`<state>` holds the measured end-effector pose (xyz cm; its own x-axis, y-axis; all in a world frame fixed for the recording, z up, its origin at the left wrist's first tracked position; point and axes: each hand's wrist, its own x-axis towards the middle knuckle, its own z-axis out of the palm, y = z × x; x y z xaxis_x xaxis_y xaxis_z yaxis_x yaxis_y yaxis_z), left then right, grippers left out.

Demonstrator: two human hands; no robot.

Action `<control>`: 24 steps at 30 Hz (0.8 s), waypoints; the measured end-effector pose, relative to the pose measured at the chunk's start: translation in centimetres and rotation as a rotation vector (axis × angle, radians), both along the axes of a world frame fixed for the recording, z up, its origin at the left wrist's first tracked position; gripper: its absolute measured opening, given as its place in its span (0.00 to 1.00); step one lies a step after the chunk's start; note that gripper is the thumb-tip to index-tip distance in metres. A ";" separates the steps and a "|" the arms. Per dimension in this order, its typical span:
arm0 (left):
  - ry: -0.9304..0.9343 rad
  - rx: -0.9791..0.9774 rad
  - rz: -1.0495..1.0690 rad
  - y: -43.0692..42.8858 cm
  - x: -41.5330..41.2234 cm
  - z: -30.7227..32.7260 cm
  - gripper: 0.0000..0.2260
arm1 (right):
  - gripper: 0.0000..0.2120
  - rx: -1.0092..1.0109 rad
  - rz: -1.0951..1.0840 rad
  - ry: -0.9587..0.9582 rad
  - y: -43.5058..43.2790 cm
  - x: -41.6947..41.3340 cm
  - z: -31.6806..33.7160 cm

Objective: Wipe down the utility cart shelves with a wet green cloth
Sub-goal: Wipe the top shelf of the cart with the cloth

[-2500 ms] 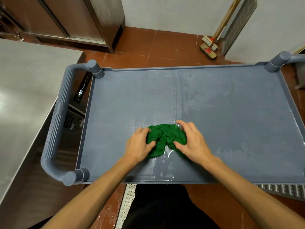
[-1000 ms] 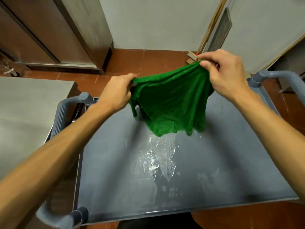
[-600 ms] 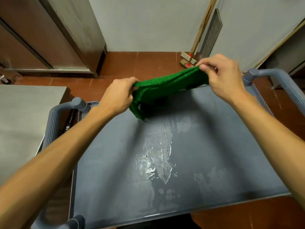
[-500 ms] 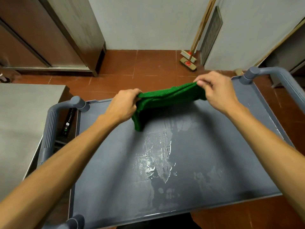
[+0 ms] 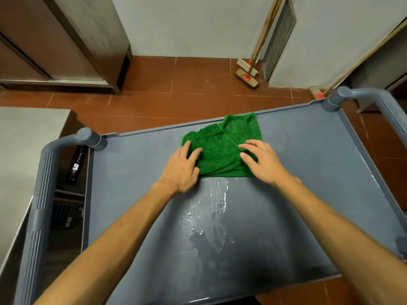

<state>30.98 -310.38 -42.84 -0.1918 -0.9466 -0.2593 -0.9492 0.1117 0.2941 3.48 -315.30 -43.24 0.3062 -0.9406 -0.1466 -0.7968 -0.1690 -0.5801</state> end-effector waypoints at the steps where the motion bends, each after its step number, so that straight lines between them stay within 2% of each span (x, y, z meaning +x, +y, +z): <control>1: -0.010 0.008 -0.044 -0.3 -0.3 -0.1 0.35 | 0.20 0.003 0.028 0.076 -0.5 0.4 -0.2; 4: -0.045 0.118 -0.085 -1.4 -1.5 -0.8 0.35 | 0.29 0.036 0.118 0.245 -2.3 1.8 -0.4; 7: -0.141 0.163 -0.091 -2.1 -2.4 -1.6 0.31 | 0.32 0.129 0.190 0.339 -3.2 2.5 -1.0; 10: -0.142 0.084 -0.065 -2.7 -2.8 -1.6 0.20 | 0.29 0.069 0.184 0.381 -2.6 2.4 -1.8; 12: -0.122 0.063 -0.057 -2.8 -3.0 -1.4 0.17 | 0.25 0.014 0.184 0.363 -1.9 2.1 -2.0; 17: -0.113 0.026 -0.028 -0.3 -4.2 -1.1 0.14 | 0.17 0.022 0.195 0.346 -0.2 1.6 -1.7; 24: -0.090 0.031 0.024 4.2 -5.3 -0.8 0.13 | 0.18 0.067 0.178 0.307 4.8 0.7 -2.2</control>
<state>25.70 -306.22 -43.64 -0.1435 -0.9419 -0.3036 -0.9743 0.0807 0.2103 4.16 -310.51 -45.47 0.3965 -0.8618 -0.3163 -0.8971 -0.2906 -0.3327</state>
